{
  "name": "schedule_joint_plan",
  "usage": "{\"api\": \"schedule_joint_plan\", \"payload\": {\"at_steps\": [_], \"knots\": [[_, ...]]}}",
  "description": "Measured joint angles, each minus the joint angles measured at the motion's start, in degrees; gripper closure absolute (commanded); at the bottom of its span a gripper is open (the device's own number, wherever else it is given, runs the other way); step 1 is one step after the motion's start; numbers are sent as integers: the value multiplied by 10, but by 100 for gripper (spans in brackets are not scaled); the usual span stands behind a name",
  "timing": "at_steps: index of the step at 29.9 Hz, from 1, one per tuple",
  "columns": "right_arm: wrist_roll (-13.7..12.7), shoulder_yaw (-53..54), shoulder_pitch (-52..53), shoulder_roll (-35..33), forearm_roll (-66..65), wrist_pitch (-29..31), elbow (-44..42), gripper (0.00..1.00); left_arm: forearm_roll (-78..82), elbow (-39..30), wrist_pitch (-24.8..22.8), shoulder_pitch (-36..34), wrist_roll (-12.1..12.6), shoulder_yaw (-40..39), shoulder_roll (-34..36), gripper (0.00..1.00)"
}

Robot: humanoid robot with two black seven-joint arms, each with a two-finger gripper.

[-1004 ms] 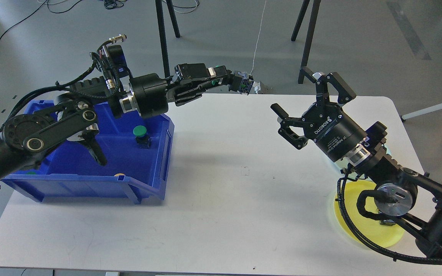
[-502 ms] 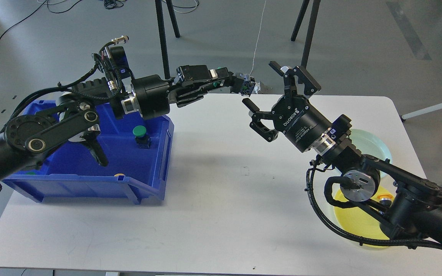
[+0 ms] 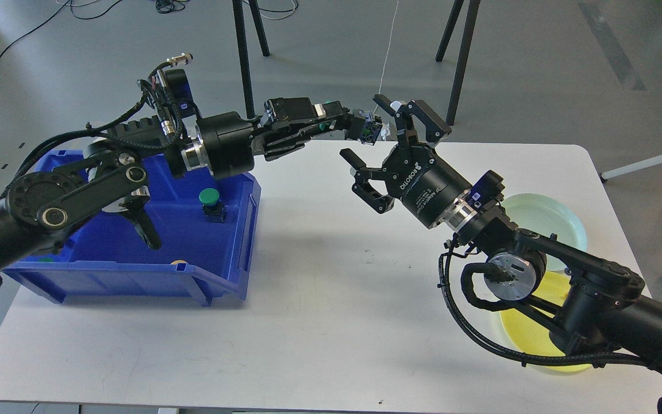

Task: Pass button and place on color plate
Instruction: 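Move the right gripper to the left gripper and grasp the green button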

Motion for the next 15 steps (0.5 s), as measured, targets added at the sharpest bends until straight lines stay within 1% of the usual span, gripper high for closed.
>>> {"api": "schedule_joint_plan", "payload": {"at_steps": [3,6,15], "knots": [[-1,0,0,1,0,-12,-1,37,0,0,-1,1,0,0,1,91],[-9,-2,0,2,-1,-20,-1,49,0,0,-3,1,0,1,1,91],[-13,-2,1,2,-1,-22,4,70,2,0,-2,1,0,2,0,88]]}}
